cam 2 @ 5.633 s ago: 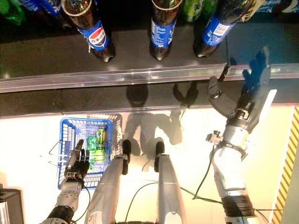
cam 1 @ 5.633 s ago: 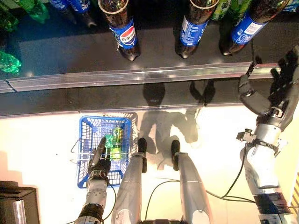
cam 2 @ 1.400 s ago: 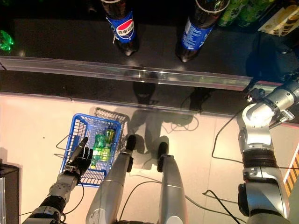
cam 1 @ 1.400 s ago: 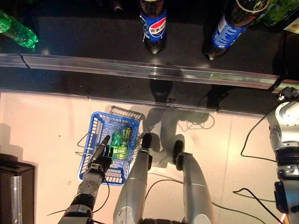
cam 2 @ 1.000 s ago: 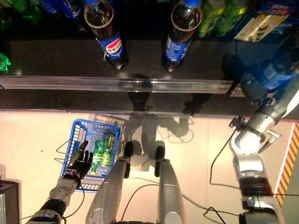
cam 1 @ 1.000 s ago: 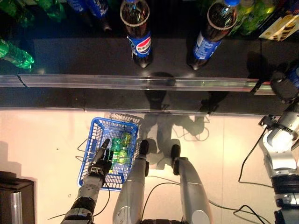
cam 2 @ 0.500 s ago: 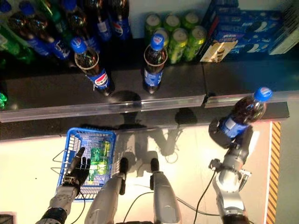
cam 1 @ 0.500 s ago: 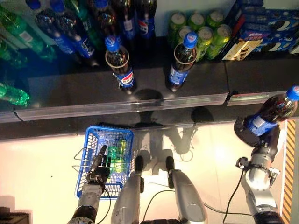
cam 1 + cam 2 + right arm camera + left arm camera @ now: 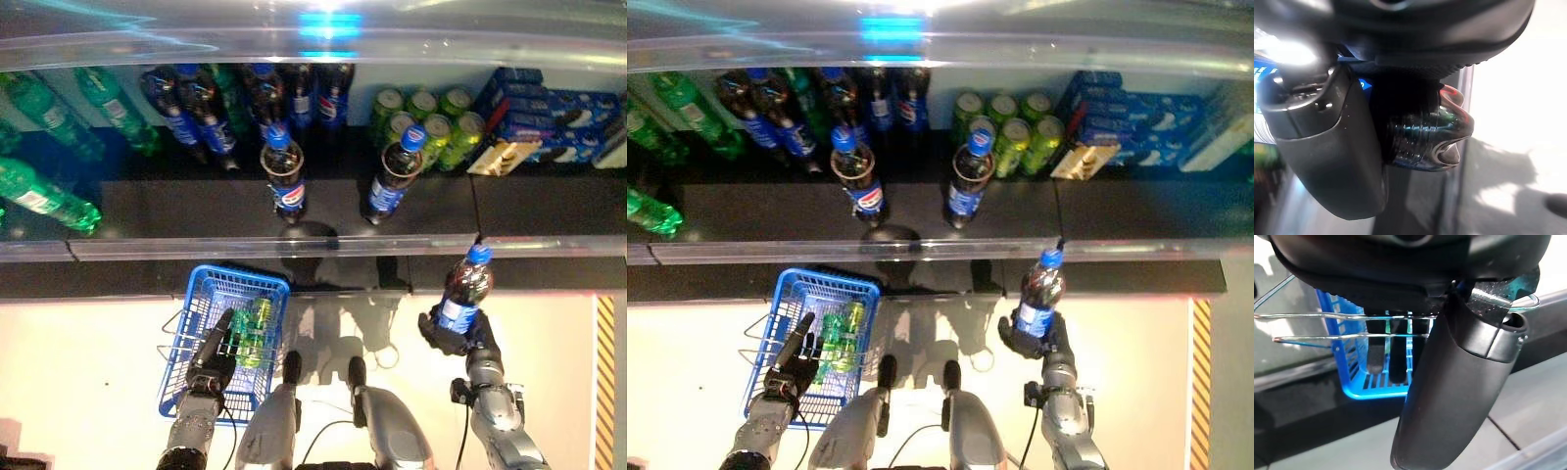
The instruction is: Pick up the drink and place into the basket.
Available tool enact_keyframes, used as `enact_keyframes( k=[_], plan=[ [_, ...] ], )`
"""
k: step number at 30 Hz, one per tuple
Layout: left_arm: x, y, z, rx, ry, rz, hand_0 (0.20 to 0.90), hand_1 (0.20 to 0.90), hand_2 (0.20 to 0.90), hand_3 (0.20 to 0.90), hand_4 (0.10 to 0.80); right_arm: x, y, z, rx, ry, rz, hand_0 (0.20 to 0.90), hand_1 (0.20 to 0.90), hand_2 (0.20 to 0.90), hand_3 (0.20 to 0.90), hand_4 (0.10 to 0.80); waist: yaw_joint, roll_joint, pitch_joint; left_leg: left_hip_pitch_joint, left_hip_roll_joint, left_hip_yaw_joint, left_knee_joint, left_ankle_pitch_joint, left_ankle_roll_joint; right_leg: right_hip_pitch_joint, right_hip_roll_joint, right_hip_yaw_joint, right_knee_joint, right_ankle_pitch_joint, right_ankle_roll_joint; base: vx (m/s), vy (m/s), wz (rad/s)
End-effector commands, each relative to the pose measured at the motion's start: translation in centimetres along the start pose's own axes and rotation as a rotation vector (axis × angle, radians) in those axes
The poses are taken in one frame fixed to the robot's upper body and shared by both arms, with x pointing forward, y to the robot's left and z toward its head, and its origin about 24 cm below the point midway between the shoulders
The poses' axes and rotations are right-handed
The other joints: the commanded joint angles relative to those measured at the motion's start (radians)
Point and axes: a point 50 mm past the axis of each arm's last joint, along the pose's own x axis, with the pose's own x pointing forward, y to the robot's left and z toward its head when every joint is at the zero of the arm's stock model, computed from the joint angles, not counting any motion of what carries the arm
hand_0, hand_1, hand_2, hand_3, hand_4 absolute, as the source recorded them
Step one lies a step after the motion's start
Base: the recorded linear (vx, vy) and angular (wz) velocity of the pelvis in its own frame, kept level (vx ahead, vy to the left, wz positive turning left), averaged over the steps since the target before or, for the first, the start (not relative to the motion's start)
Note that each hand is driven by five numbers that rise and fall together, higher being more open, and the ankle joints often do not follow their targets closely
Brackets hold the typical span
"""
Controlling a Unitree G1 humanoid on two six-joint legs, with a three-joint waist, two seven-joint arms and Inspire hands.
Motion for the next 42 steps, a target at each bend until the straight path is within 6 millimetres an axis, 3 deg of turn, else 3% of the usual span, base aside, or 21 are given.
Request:
enact_keyframes(
  k=[1, 7, 13, 19, 21, 23, 25, 27, 28, 32, 36, 42],
  plan=[
    [-1.5, -2.2, 5.1, 0.076, -0.217, -0.244, 0.300, 0.300, 0.300, 0.200, 0.100, 0.4, -0.5, 2.4, -0.175, -0.149, 0.131, 0.300, 0.300, 0.300, 0.200, 0.100, 0.038, 0.010, -0.182, -0.019, -0.089, 0.076, 0.058, -0.087, 0.034, 0.025, 0.004, -0.053, -0.143, 0.079, 0.058, 0.029, 0.096, 0.36],
    [-1.6, -2.2, 4.4, 0.094, -0.177, -0.223, 0.300, 0.300, 0.300, 0.200, 0.100, 0.5, 2.4, 1.3, -0.360, -0.100, 0.339, 0.300, 0.300, 0.300, 0.200, 0.100, 0.101, 0.017, -0.229, 0.013, -0.084, 0.045, 0.011, -0.066, 0.016, 0.069, -0.011, -0.120, -0.159, 0.067, 0.055, 0.012, 0.080, 0.35],
    [-1.7, -2.4, 3.3, 0.227, -0.088, -0.275, 0.300, 0.300, 0.300, 0.200, 0.100, 0.6, 4.9, 1.8, -0.427, -0.112, 0.462, 0.300, 0.300, 0.300, 0.200, 0.100, 0.165, 0.021, -0.273, 0.044, -0.087, 0.001, -0.037, -0.052, 0.006, 0.100, -0.024, -0.176, -0.163, 0.055, 0.052, -0.022, 0.087, 0.36],
    [-2.3, -5.3, 2.8, 0.405, 0.022, -0.467, 0.300, 0.300, 0.300, 0.200, 0.100, 0.7, 7.7, 2.5, -0.418, -0.108, 0.579, 0.300, 0.300, 0.300, 0.200, 0.100, 0.238, 0.029, -0.305, 0.079, -0.091, -0.040, -0.073, -0.048, 0.007, 0.133, -0.058, -0.235, -0.157, 0.048, 0.063, -0.039, 0.081, 0.38],
    [-2.5, -6.9, 2.9, 0.472, 0.071, -0.549, 0.300, 0.300, 0.300, 0.200, 0.100, 0.8, 8.6, 2.7, -0.397, -0.097, 0.587, 0.300, 0.300, 0.300, 0.200, 0.100, 0.250, 0.034, -0.312, 0.083, -0.094, -0.061, -0.064, -0.052, 0.018, 0.128, -0.061, -0.223, -0.115, 0.027, 0.061, -0.027, 0.006, 0.32],
    [-2.5, -8.8, 2.4, 0.556, 0.149, -0.658, 0.300, 0.300, 0.300, 0.200, 0.100, 0.9, 8.6, 2.7, -0.340, -0.069, 0.536, 0.300, 0.300, 0.300, 0.200, 0.100, 0.225, 0.038, -0.319, 0.090, -0.104, -0.109, -0.063, -0.050, 0.029, 0.124, -0.017, -0.147, -0.087, -0.001, 0.034, -0.021, -0.048, 0.74],
    [-2.5, -11.2, 0.7, 0.613, 0.257, -0.780, 0.300, 0.300, 0.300, 0.200, 0.100, 1.0, 8.0, 2.5, -0.288, -0.047, 0.447, 0.300, 0.300, 0.300, 0.200, 0.100, 0.170, 0.041, -0.332, 0.106, -0.117, -0.179, -0.085, -0.036, 0.035, 0.113, 0.051, -0.035, -0.072, -0.013, 0.003, -0.049, -0.052, 1.60],
    [-2.5, -12.6, -0.6, 0.633, 0.304, -0.830, 0.300, 0.300, 0.300, 0.200, 0.100, 1.0, 7.8, 2.5, -0.269, -0.047, 0.425, 0.300, 0.300, 0.300, 0.200, 0.100, 0.141, 0.045, -0.343, 0.118, -0.120, -0.210, -0.116, -0.015, 0.027, 0.113, 0.078, -0.004, -0.069, -0.018, -0.006, -0.035, -0.055, 2.93],
    [-2.6, -13.5, -1.6, 0.633, 0.320, -0.849, 0.300, 0.300, 0.300, 0.200, 0.100, 1.2, 7.9, 2.8, -0.259, -0.058, 0.434, 0.300, 0.300, 0.300, 0.200, 0.100, 0.135, 0.047, -0.350, 0.123, -0.118, -0.214, -0.135, 0.002, 0.015, 0.118, 0.089, -0.016, -0.072, -0.018, -0.008, -0.025, -0.049, 3.32],
    [-3.0, -16.1, -3.5, 0.660, 0.377, -0.924, 0.300, 0.300, 0.300, 0.200, 0.100, 2.1, 8.2, 3.8, -0.238, -0.070, 0.415, 0.300, 0.300, 0.300, 0.200, 0.100, 0.128, 0.056, -0.359, 0.110, -0.111, -0.159, -0.149, 0.033, -0.017, 0.151, 0.087, -0.057, -0.123, 0.001, 0.002, -0.046, 0.009, 1.91],
    [-4.2, -17.8, -4.0, 0.676, 0.403, -0.988, 0.300, 0.300, 0.300, 0.200, 0.100, 2.9, 7.8, 5.0, -0.247, -0.087, 0.409, 0.300, 0.300, 0.300, 0.200, 0.100, 0.127, 0.050, -0.359, 0.047, -0.101, -0.096, -0.071, 0.018, -0.041, 0.170, 0.065, -0.092, -0.150, 0.008, 0.005, -0.059, 0.103, 0.89],
    [-6.0, -19.4, -4.5, 0.698, 0.426, -1.087, 0.300, 0.300, 0.300, 0.200, 0.100, 3.3, 7.5, 5.8, -0.258, -0.110, 0.420, 0.300, 0.300, 0.300, 0.200, 0.100, 0.119, 0.021, -0.369, 0.029, -0.086, -0.033, 0.061, -0.067, -0.029, 0.165, 0.009, -0.122, -0.158, 0.022, 0.009, -0.056, 0.188, 0.23]
  ],
)
